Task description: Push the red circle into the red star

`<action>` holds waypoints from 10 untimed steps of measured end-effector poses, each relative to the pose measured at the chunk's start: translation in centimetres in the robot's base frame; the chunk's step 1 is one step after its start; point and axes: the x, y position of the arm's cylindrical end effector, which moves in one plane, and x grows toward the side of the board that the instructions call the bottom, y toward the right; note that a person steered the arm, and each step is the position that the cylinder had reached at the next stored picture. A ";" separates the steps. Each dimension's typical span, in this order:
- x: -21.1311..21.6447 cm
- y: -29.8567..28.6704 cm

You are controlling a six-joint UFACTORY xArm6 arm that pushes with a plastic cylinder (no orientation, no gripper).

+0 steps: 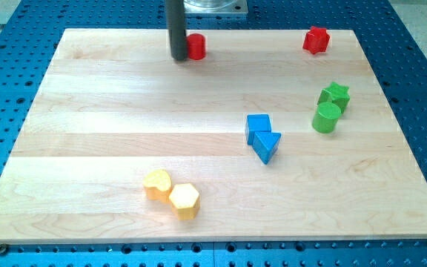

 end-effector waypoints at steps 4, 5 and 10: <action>-2.9 5.7; -3.5 10.0; -6.8 16.1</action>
